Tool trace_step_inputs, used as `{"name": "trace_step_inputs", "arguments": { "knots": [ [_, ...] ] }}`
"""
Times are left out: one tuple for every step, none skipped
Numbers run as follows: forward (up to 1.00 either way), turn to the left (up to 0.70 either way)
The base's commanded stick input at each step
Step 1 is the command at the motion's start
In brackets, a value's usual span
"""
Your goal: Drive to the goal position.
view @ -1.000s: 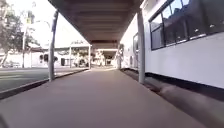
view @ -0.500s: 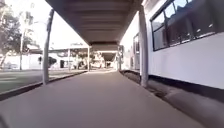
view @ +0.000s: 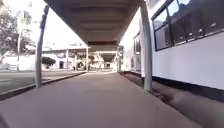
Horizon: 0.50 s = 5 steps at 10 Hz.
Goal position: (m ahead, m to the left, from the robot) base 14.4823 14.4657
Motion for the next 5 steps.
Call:
{"name": "trace_step_inputs", "arguments": {
  "knots": [
    [0.70,0.00],
    [0.70,0.00],
    [0.70,0.00],
    [0.70,0.00],
    [0.70,0.00]
  ]
}}
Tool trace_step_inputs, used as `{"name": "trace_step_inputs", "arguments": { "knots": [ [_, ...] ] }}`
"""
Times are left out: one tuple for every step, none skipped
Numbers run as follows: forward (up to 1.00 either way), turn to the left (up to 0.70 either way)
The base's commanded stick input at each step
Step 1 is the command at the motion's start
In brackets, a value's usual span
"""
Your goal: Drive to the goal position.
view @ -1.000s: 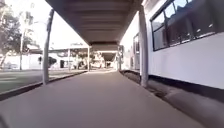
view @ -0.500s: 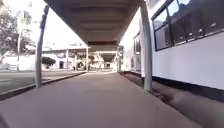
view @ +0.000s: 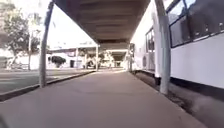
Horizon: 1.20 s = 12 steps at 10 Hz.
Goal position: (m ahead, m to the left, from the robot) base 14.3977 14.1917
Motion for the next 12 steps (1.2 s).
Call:
{"name": "trace_step_inputs", "arguments": {
  "knots": [
    [0.70,0.00],
    [0.70,0.00],
    [0.70,0.00],
    [0.70,0.00],
    [0.70,0.00],
    [0.70,0.00],
    [0.70,0.00],
    [0.70,0.00],
    [0.70,0.00],
    [0.70,0.00],
    [0.70,0.00],
    [0.70,0.00]
  ]
}}
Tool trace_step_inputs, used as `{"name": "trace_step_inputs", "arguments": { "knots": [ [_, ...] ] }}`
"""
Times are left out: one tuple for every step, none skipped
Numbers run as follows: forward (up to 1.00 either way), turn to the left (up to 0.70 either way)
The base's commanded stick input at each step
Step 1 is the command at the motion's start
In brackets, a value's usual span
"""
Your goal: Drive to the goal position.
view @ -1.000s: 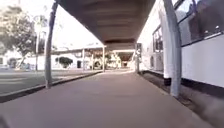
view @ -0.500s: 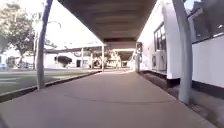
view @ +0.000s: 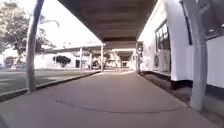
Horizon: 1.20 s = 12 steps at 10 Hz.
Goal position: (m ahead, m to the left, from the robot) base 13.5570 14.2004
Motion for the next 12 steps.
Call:
{"name": "trace_step_inputs", "arguments": {
  "knots": [
    [0.70,0.00],
    [0.70,0.00],
    [0.70,0.00],
    [0.70,0.00],
    [0.70,0.00],
    [0.70,0.00],
    [0.70,0.00],
    [0.70,0.00],
    [0.70,0.00],
    [0.70,0.00],
    [0.70,0.00],
    [0.70,0.00]
  ]
}}
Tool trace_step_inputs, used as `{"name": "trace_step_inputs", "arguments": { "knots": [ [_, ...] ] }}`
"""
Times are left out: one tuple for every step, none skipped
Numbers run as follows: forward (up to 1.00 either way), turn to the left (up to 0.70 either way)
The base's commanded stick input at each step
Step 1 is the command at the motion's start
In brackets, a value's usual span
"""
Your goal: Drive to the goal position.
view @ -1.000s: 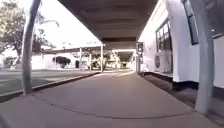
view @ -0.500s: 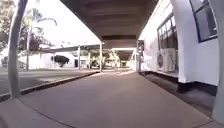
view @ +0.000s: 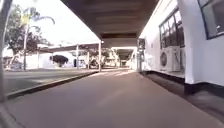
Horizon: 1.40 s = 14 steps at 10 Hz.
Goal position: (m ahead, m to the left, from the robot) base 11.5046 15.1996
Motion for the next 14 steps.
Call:
{"name": "trace_step_inputs", "arguments": {
  "knots": [
    [0.70,0.00],
    [0.70,0.00],
    [0.70,0.00],
    [0.70,0.00],
    [0.70,0.00],
    [0.70,0.00],
    [0.70,0.00],
    [0.70,0.00],
    [0.70,0.00],
    [0.70,0.00],
    [0.70,0.00],
    [0.70,0.00],
    [0.70,0.00],
    [0.70,0.00]
  ]
}}
